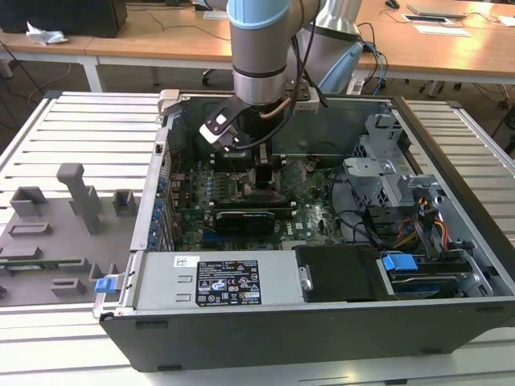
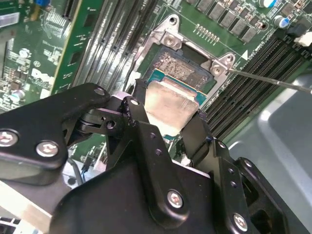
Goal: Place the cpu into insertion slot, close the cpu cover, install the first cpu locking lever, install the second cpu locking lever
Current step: 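Place the cpu into insertion slot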
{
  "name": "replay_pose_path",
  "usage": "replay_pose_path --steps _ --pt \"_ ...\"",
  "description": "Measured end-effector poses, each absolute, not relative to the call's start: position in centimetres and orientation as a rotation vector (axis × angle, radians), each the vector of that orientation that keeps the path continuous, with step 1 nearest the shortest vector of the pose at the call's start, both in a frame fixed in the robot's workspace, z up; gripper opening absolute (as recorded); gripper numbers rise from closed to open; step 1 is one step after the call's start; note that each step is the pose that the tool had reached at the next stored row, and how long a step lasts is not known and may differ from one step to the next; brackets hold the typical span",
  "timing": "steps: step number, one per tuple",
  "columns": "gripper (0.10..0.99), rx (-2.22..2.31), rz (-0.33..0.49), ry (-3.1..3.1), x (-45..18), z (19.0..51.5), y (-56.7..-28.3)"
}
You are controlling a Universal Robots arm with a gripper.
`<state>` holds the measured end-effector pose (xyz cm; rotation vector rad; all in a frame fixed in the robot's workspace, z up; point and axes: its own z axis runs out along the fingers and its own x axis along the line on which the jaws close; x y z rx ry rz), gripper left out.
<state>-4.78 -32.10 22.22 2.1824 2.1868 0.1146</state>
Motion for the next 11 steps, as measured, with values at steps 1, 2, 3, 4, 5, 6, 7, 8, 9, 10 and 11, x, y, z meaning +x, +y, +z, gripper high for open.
replay_pose_path --steps 1,2,3,4,5,6,7,8,9,10,11 --pt "0.541 2.182 0.114 2.187 -4.9 22.1 -32.1" --pt "0.541 2.182 0.114 2.187 -4.9 21.9 -32.0" --pt "0.541 2.182 0.114 2.187 -5.0 21.8 -32.0" --pt "0.541 2.182 0.114 2.187 -5.1 21.6 -32.0" --pt "0.541 2.182 0.114 2.187 -5.1 21.4 -32.0" --pt "0.541 2.182 0.114 2.187 -5.2 21.3 -32.0" --pt "0.541 2.183 0.114 2.187 -5.3 21.1 -32.0" --pt "0.541 2.183 0.114 2.187 -5.3 21.0 -32.0" --pt "0.541 2.183 0.113 2.187 -5.3 20.7 -32.0" --pt "0.541 2.183 0.113 2.187 -5.4 20.6 -32.0" --pt "0.541 2.183 0.112 2.188 -5.4 20.5 -32.0"
